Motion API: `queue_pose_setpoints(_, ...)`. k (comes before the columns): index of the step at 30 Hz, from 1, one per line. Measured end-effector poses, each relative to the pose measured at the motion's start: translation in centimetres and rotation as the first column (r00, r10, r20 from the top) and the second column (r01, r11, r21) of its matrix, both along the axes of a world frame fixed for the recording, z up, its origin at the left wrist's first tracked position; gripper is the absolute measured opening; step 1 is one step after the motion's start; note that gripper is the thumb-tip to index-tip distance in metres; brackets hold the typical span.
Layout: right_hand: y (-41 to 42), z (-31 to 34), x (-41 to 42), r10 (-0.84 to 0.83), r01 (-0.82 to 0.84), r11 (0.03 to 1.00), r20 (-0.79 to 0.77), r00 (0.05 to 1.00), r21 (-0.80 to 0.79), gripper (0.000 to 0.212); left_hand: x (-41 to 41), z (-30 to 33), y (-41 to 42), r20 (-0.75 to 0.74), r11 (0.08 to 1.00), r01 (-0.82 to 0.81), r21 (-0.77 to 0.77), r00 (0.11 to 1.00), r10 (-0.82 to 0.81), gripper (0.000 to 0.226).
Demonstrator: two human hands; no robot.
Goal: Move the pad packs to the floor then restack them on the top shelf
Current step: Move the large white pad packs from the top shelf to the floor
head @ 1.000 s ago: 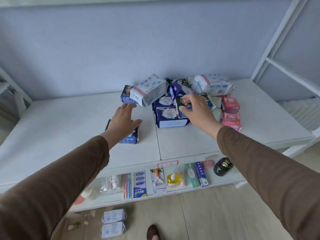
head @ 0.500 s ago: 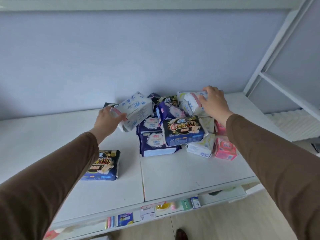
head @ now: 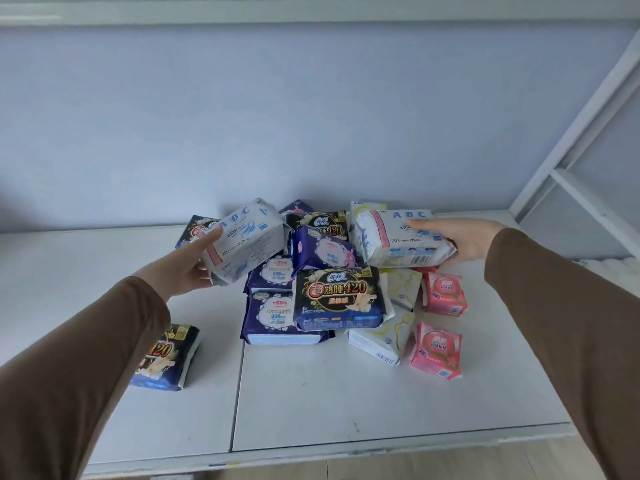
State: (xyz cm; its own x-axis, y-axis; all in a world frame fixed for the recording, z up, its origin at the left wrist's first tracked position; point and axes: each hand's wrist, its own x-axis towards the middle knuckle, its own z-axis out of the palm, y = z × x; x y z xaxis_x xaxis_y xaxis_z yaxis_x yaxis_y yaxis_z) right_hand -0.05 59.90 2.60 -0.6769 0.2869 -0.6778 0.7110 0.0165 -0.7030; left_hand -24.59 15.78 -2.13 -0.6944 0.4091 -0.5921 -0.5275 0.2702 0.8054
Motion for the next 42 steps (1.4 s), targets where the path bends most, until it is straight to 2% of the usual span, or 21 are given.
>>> queue_pose_setpoints(4,0.9,-0.6,0.4,-0.047,0.049,0.998,0.06,0.997,-0.031,0.059,-0.5,0.0,0.2,-0.012,0.999,-0.016,-0.035,1.0,0.015,0.063)
queue_pose_setpoints(8,1.0,-0.3,0.4,-0.04,0.043,0.997,0.042,0.998,-0.066,0.055,-0.6,1.2,0.2,-0.107,0.989,0.022,-0.146,0.993,-0.038,0.076)
queue_pose_setpoints(14,-0.5,0.8,0.2,0.012,-0.011,0.996,-0.021,1.0,0.088,0.06,-0.1,3.9,-0.3,-0.197,0.957,0.165,-0.24,0.957,-0.215,0.067)
queue_pose_setpoints(18,-2.4,1.6,1.3,-0.007,0.015,0.995,-0.083,0.997,0.1,0.059,1.2,5.0,-0.8,-0.236,0.94,0.224,-0.255,0.929,-0.286,0.068)
queue_pose_setpoints(21,-4.8,1.7,2.9,-0.079,0.112,0.978,-0.183,0.98,0.175,0.062,2.7,5.5,-1.4,-0.296,0.961,0.178,-0.213,0.925,-0.237,0.067)
queue_pose_setpoints(23,-7.1,1.9,4.1,-0.165,0.252,0.927,-0.302,0.939,0.277,0.066,3.6,5.7,-2.3,-0.347,0.973,0.141,-0.182,0.917,-0.197,0.067)
queue_pose_setpoints(26,-11.7,3.2,6.5,-0.237,0.509,0.763,-0.56,0.794,0.398,0.067,4.7,6.5,-4.8,-0.445,0.981,0.127,-0.149,0.877,-0.181,0.068)
queue_pose_setpoints(28,-15.3,4.3,8.0,-0.233,0.582,0.73,-0.671,0.704,0.357,0.066,5.7,7.3,-7.0,-0.499,0.984,0.127,-0.124,0.849,-0.173,0.068)
queue_pose_setpoints(31,-21.4,4.9,9.3,-0.219,0.55,0.789,-0.711,0.668,0.274,0.067,7.1,8.5,-10.8,-0.552,0.99,0.112,-0.088,0.822,-0.142,0.068)
queue_pose_setpoints(38,-33.3,1.5,13.5,-0.137,0.394,0.878,-0.647,0.75,0.271,0.058,10.4,9.7,-20.2,-0.584,0.985,0.125,-0.119,0.794,-0.171,0.071)
queue_pose_setpoints(42,-38.1,-0.8,16.4,-0.05,0.259,0.923,-0.582,0.812,0.283,0.079,13.9,9.2,-26.4,-0.618,0.973,0.108,-0.204,0.757,-0.213,0.088)
